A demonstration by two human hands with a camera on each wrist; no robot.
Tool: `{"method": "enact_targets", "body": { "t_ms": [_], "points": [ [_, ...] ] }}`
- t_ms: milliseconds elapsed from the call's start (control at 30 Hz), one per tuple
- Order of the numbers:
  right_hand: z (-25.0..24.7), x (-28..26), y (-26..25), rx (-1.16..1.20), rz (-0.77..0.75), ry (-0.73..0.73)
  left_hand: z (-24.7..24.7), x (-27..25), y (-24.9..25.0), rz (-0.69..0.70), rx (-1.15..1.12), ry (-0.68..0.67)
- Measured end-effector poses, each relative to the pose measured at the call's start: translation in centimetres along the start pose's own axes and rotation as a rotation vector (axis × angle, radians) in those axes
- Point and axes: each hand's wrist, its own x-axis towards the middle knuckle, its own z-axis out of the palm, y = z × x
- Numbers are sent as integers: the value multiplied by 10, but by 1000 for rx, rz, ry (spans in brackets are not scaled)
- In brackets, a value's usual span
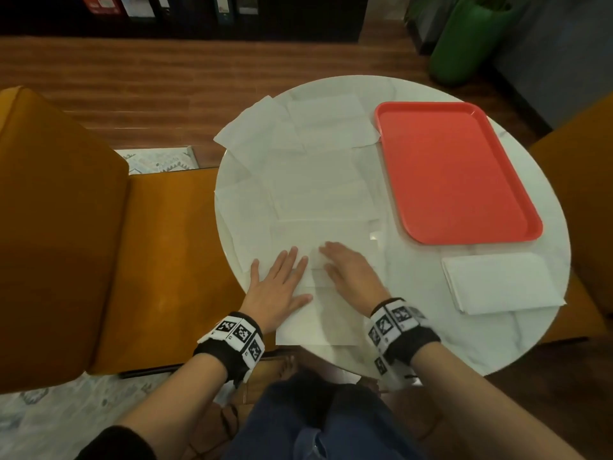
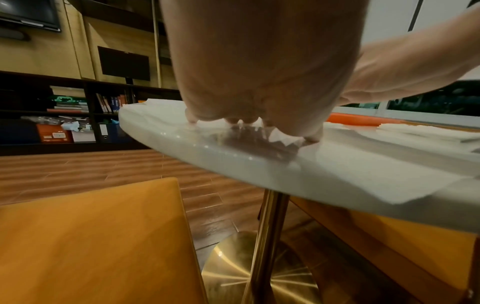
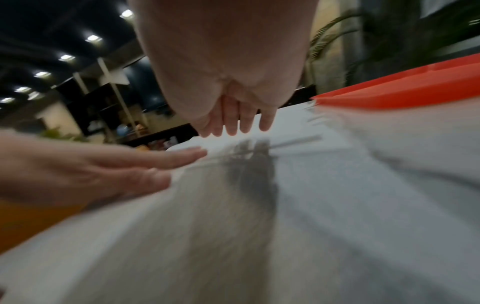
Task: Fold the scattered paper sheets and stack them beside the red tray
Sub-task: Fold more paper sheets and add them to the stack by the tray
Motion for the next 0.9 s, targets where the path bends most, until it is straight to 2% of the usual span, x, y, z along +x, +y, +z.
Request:
{"method": "enact_targets", "body": {
  "t_ms": [100,233,367,467,567,633,733,900],
  "points": [
    [20,-7,-7,-113,-18,-229,8,1,-3,9,8,22],
    [14,-17,18,-207,8,-249,9,-1,-7,19,-20,30],
    [-7,-37,54,-171,142,-183,7,-2,-7,23,-57,34],
    [-20,-44,64,-205,179,-128,9,-3,-8,34,-79,50],
    [-29,-31,56,-324,156,-12,12,-2,-8,44,-103,77],
    [-30,-20,50,-291,114,49,12,-1,-8,40,-110,92],
    [-24,-9,50,-261,72,34,4,0,-5,17,-123,104],
    [-29,-3,49,-229,38,169,-21,8,8,-96,-207,180]
  ]
}}
